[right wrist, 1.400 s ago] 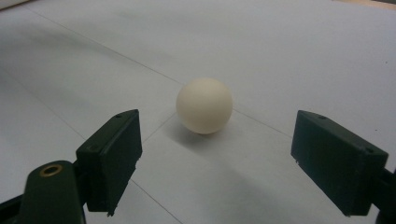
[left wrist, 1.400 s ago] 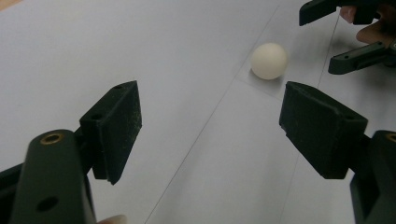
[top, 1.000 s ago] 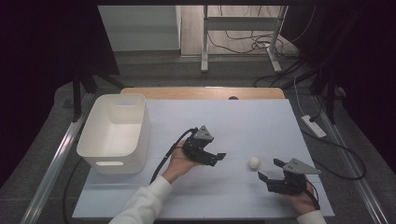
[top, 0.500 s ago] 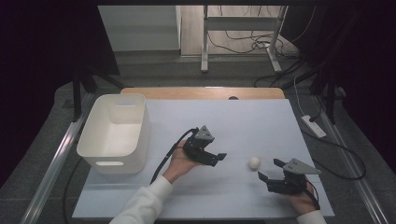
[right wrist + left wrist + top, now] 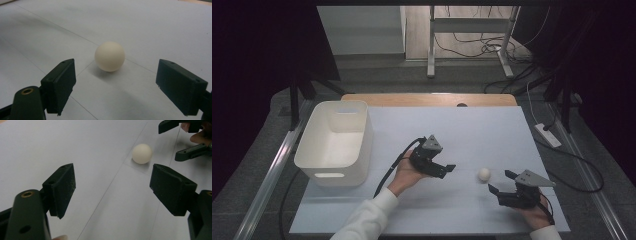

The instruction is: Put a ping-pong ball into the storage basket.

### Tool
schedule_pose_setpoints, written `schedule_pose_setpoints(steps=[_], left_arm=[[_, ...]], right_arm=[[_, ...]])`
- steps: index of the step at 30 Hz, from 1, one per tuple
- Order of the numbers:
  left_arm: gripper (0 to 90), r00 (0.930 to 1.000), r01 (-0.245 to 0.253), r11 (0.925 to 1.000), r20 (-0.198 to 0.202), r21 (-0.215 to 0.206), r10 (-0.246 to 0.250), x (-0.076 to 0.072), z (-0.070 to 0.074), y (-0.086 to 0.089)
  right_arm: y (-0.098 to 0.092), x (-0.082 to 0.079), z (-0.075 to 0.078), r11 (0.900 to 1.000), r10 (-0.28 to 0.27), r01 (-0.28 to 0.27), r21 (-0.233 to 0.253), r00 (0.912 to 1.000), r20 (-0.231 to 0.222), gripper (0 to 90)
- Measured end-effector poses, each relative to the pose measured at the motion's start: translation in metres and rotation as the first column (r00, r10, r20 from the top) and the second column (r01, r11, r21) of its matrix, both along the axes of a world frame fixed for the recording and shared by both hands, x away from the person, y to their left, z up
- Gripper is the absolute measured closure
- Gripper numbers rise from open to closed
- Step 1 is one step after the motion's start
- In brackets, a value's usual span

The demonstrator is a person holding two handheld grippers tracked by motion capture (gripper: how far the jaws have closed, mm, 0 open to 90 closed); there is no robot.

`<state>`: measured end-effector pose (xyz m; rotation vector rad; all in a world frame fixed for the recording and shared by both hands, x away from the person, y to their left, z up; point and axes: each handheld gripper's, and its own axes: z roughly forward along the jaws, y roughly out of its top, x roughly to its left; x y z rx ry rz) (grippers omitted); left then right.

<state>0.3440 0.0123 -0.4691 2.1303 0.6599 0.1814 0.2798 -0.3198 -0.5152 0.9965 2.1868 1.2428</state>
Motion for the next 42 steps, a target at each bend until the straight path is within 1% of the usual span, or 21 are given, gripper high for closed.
schedule_pose_setpoints(steps=[7, 9, 21, 22, 23, 33, 39, 42], left_arm=[[21.7, 1.0, 0.002, 1.0, 0.004, -0.003, -0.002, 0.0, 0.002, -0.002], [21.7, 1.0, 0.005, 1.0, 0.004, 0.004, -0.005, 0.001, 0.002, -0.001], [21.7, 0.9999, 0.002, 1.0, -0.011, 0.007, -0.002, 0.008, -0.001, -0.007], [21.7, 0.9999, 0.007, 0.9999, -0.011, 0.012, -0.007, 0.008, -0.001, -0.008], [21.7, 0.9999, 0.004, 1.0, -0.014, 0.008, -0.004, 0.009, -0.001, -0.01], [21.7, 0.9992, 0.035, 0.9992, -0.02, 0.017, -0.035, 0.012, -0.001, -0.029], [21.8, 0.9987, 0.042, 0.9989, -0.03, 0.02, -0.041, 0.015, -0.004, -0.039], [21.9, 0.9982, 0.05, 0.9986, -0.033, 0.015, -0.049, 0.016, -0.005, -0.044]], right_arm=[[0.0, 0.0, 0.0, 1.0, 0.0, 0.0, 0.001, 1.0, 0.001, 16.5], [0.0, 0.0, 0.0, 1.0, 0.001, -0.001, 0.001, 1.0, 0.001, 16.5], [0.0, 0.0, 0.0, 1.0, 0.001, -0.001, 0.002, 1.0, 0.003, 16.5], [0.0, 0.0, 0.0, 1.0, 0.001, -0.001, 0.002, 1.0, 0.003, 16.5], [0.0, 0.0, 0.0, 1.0, 0.001, -0.001, 0.004, 1.0, 0.003, 16.5], [-0.001, 0.0, 0.001, 1.0, 0.0, 0.0, 0.009, 1.0, 0.004, 16.5], [-0.002, 0.0, 0.001, 1.0, 0.0, 0.0, 0.012, 1.0, 0.005, 16.5], [-0.002, -0.001, 0.001, 1.0, -0.001, 0.001, 0.014, 1.0, 0.006, 16.4]])
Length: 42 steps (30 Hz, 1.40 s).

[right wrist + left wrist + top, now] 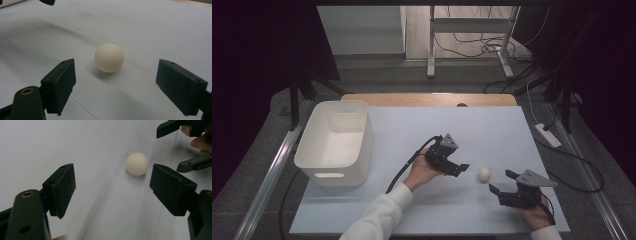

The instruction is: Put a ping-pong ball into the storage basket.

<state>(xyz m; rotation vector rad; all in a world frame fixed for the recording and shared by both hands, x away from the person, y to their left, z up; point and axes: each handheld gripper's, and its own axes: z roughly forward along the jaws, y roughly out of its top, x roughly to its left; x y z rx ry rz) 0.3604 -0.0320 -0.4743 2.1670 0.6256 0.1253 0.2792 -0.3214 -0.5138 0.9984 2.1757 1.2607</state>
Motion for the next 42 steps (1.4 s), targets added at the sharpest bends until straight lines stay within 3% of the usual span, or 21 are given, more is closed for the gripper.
schedule_pose_setpoints(steps=[42], left_arm=[[22.2, 0.9965, 0.076, 0.9958, -0.037, 0.052, -0.074, 0.014, -0.025, -0.05]], right_arm=[[-0.004, -0.007, 0.004, 1.0, -0.01, 0.009, 0.029, 0.9999, 0.01, 16.4]])
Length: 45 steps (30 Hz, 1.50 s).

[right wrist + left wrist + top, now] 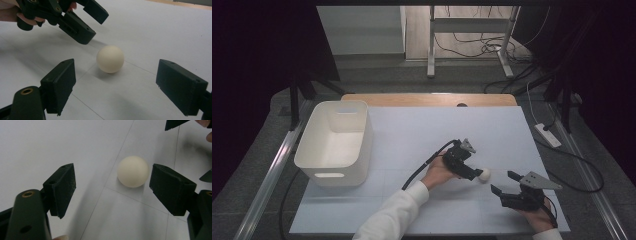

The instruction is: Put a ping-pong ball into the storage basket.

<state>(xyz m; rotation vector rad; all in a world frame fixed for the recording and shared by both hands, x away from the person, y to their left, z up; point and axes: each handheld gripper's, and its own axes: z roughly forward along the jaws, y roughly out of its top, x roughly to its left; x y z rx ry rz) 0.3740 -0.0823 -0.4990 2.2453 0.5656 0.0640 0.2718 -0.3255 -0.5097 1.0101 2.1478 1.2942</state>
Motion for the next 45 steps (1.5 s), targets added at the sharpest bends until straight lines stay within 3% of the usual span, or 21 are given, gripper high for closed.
schedule_pose_setpoints(steps=[9, 15, 32, 36, 40, 45], left_arm=[[22.0, 0.9991, 0.043, 0.9986, 0.003, 0.032, -0.043, 0.001, -0.007, -0.012], [22.1, 0.9989, 0.047, 0.9987, -0.008, 0.018, -0.047, 0.001, -0.01, -0.019], [22.6, 0.9972, 0.071, 0.9958, -0.025, 0.058, -0.07, 0.004, -0.021, -0.037], [31.1, 0.9955, 0.087, 0.9953, -0.042, 0.043, -0.085, 0.004, -0.023, -0.039], [49.7, 0.9918, 0.121, 0.9921, -0.043, 0.031, -0.12, 0.003, -0.022, -0.038], [51.0, 0.9913, 0.129, 0.9907, -0.034, 0.043, -0.127, 0.003, -0.021, -0.037]], right_arm=[[-0.002, -0.001, 0.001, 1.0, -0.006, 0.006, 0.016, 1.0, 0.0, 16.3], [-0.003, -0.001, 0.002, 1.0, -0.009, 0.009, 0.023, 1.0, -0.001, 16.4], [-0.003, -0.001, 0.001, 1.0, -0.01, 0.01, 0.021, 0.9999, -0.003, 16.3], [-0.003, -0.001, 0.001, 1.0, -0.01, 0.01, 0.02, 0.9999, -0.002, 16.3], [-0.004, -0.001, 0.001, 1.0, -0.011, 0.011, 0.02, 0.9999, -0.002, 16.4], [-0.004, -0.001, 0.001, 1.0, -0.012, 0.012, 0.018, 0.9999, -0.002, 16.4]])
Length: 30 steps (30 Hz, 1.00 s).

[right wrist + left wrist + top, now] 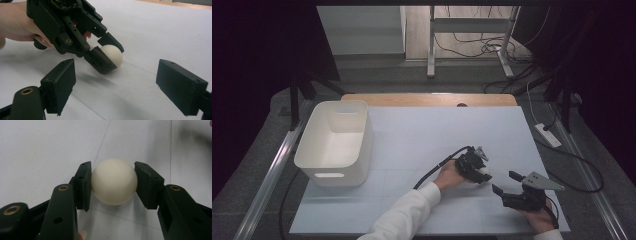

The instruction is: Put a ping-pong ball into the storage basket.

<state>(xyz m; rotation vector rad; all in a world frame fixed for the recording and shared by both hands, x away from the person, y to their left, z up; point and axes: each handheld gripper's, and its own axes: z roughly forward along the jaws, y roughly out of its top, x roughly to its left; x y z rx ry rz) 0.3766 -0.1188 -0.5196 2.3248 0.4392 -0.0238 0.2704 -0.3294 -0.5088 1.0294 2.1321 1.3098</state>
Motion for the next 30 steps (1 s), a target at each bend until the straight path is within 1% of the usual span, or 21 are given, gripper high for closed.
schedule_pose_setpoints(steps=[4, 9, 13, 15, 22, 23, 28, 30], left_arm=[[51.1, 0.9999, -0.012, 0.9999, -0.002, 0.003, 0.012, 0.001, 0.002, 0.003], [51.1, 0.9991, -0.041, 0.9991, 0.001, -0.002, 0.041, 0.0, 0.005, 0.009], [51.1, 0.9973, -0.073, 0.9973, 0.001, -0.013, 0.073, 0.0, 0.007, 0.018], [51.1, 0.9968, -0.08, 0.9966, 0.002, -0.017, 0.081, -0.001, 0.008, 0.022], [51.1, 0.9949, -0.098, 0.9942, 0.02, -0.043, 0.099, -0.004, 0.017, 0.037], [51.1, 0.9939, -0.107, 0.9928, 0.021, -0.054, 0.108, -0.006, 0.019, 0.039], [51.1, 0.9931, -0.109, 0.9921, 0.038, -0.062, 0.111, -0.009, 0.026, 0.049], [51.1, 0.9916, -0.119, 0.9907, 0.044, -0.066, 0.122, -0.01, 0.03, 0.055]], right_arm=[[0.0, 0.0, 0.0, 1.0, -0.001, 0.001, -0.001, 1.0, 0.0, 16.4], [0.0, 0.0, 0.0, 1.0, -0.001, 0.001, -0.002, 1.0, 0.0, 16.3], [0.0, 0.0, 0.0, 1.0, -0.002, 0.002, -0.003, 1.0, 0.001, 16.4], [0.0, 0.001, -0.001, 1.0, -0.001, 0.001, 0.0, 1.0, -0.001, 16.3], [0.003, 0.002, -0.001, 1.0, 0.004, -0.004, -0.005, 1.0, -0.004, 16.4], [0.003, 0.002, -0.001, 1.0, 0.004, -0.004, -0.007, 1.0, -0.004, 16.4], [0.003, 0.003, -0.001, 1.0, 0.006, -0.006, -0.006, 1.0, -0.004, 16.4], [0.004, 0.003, -0.001, 1.0, 0.007, -0.007, -0.007, 1.0, -0.003, 16.4]])
